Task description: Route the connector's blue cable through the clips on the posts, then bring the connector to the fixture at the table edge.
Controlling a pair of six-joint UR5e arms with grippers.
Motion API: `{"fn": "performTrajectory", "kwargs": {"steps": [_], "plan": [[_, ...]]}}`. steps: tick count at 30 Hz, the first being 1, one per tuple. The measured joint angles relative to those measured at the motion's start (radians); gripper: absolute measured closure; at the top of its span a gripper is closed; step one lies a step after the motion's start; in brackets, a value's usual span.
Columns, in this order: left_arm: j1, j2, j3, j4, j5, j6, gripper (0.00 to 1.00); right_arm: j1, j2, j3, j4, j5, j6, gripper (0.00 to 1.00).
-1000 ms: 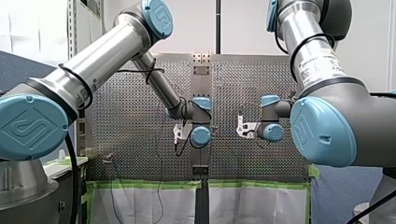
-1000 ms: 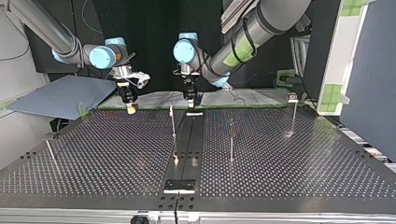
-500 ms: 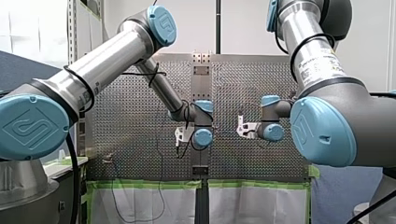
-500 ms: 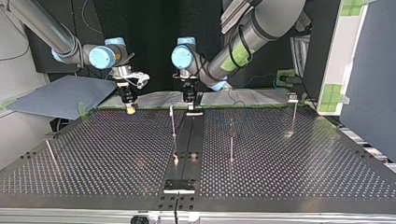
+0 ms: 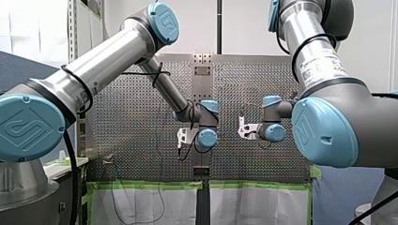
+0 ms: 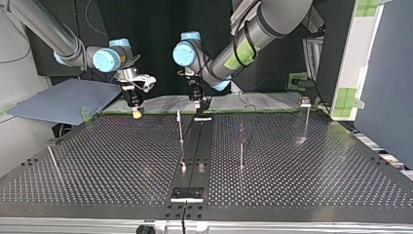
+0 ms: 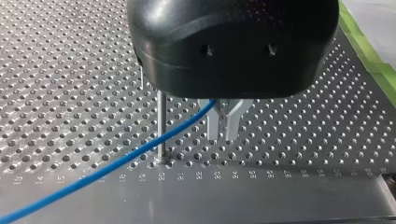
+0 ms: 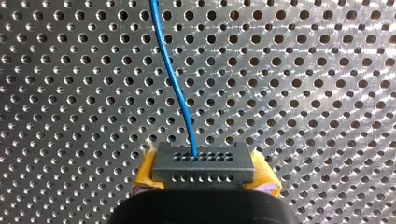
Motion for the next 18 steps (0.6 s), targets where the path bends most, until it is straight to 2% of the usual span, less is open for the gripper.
{"fn": "performTrajectory", "kwargs": {"steps": [12,18], "plan": [[-0.005,0.025,0.005,-0.002,-0.014,0.000,0.90,-0.003,0.000,-0.003,-0.009,-0.001,0.004,1.00],[-0.005,0.026,0.009,-0.003,-0.013,0.000,0.90,-0.004,0.001,-0.004,-0.011,-0.011,0.005,1.00]]}}
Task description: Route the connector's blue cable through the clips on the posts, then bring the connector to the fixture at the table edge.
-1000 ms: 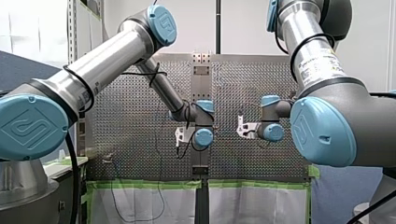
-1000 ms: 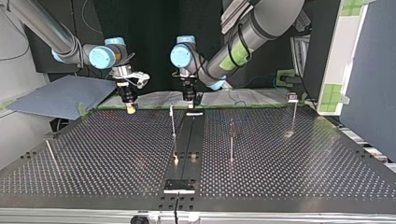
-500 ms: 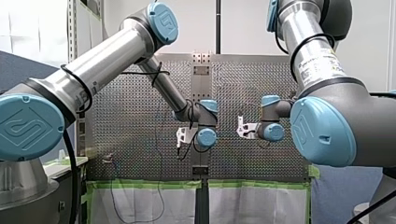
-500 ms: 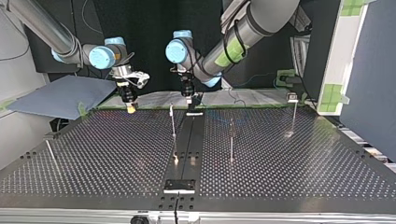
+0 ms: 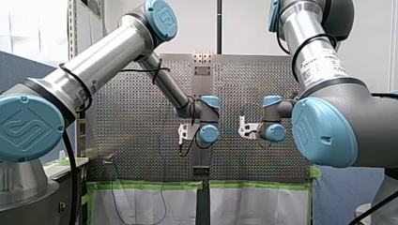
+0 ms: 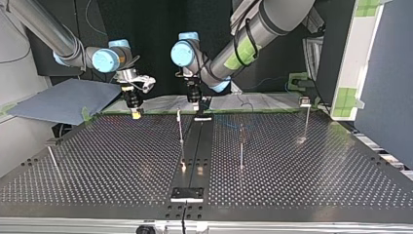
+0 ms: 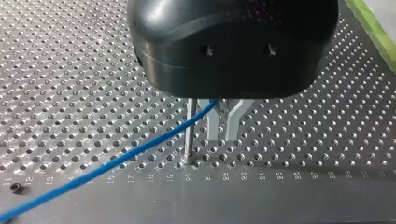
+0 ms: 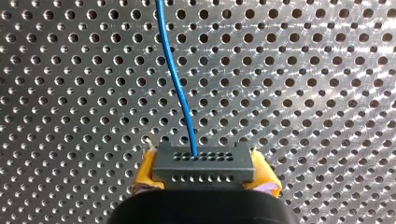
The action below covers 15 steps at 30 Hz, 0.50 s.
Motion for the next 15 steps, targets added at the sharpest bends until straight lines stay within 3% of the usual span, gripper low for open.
{"fn": "performTrajectory", "kwargs": {"steps": [15], "plan": [[0.040,-0.003,0.018,0.030,0.049,0.037,0.90,-0.001,0.000,-0.012,0.001,-0.004,0.004,1.00]]}}
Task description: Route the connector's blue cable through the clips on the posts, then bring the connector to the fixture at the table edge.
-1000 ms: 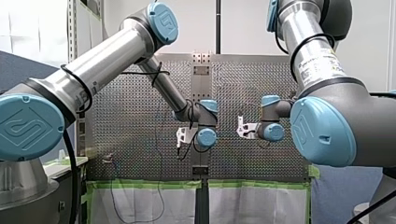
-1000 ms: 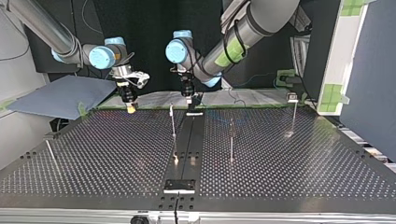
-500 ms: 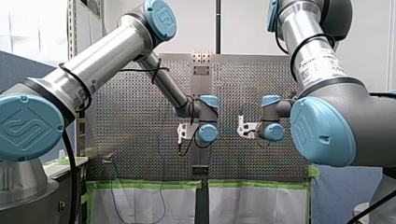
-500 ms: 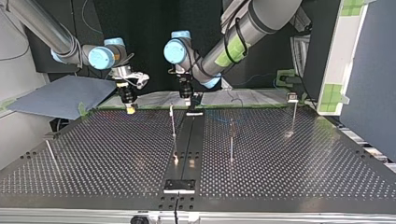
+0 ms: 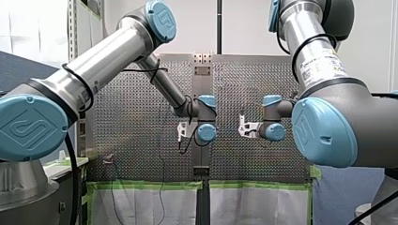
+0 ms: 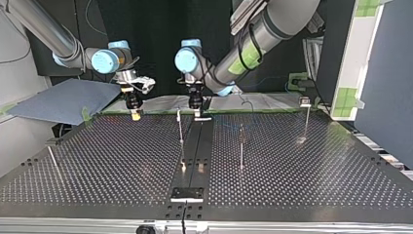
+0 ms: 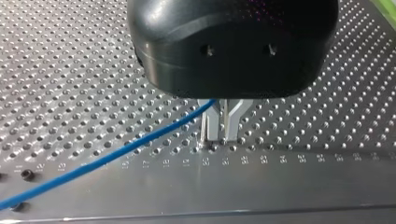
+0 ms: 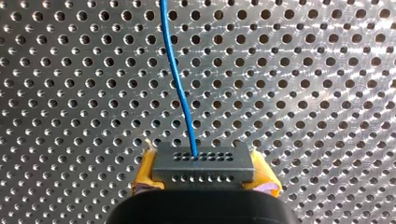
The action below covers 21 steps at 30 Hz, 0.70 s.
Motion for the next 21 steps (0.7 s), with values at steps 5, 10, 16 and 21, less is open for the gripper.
{"fn": "performTrajectory", "kwargs": {"steps": [5,10,16,21], "plan": [[0.013,-0.003,0.001,-0.001,0.013,0.003,0.90,0.000,0.000,-0.012,0.010,0.000,0.000,1.00],[0.025,-0.004,0.004,-0.003,0.033,0.003,0.90,0.000,0.000,-0.017,0.014,0.000,0.000,1.00],[0.038,-0.005,0.011,-0.014,0.057,0.002,0.90,0.000,0.000,-0.021,0.012,0.000,0.000,1.00],[0.047,-0.005,0.017,-0.024,0.072,0.001,0.90,0.000,0.001,-0.024,0.011,0.000,0.000,1.00]]}}
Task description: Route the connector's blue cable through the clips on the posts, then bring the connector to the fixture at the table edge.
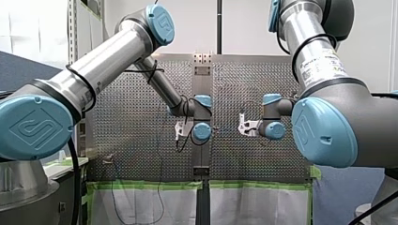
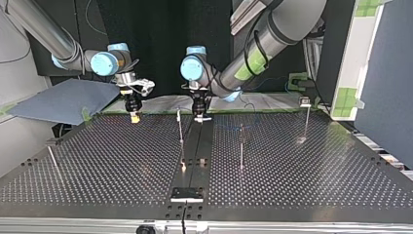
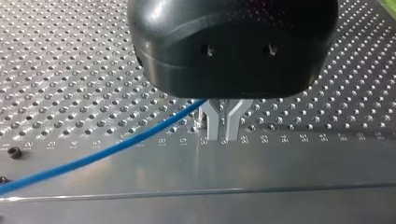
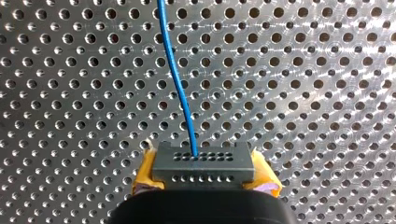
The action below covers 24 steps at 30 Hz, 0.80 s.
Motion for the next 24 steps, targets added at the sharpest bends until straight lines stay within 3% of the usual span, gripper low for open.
{"fn": "performTrajectory", "kwargs": {"steps": [24], "plan": [[0.021,-0.033,0.093,-0.069,0.019,-0.020,0.90,-0.018,0.002,-0.017,-0.005,0.011,0.001,1.00]]}}
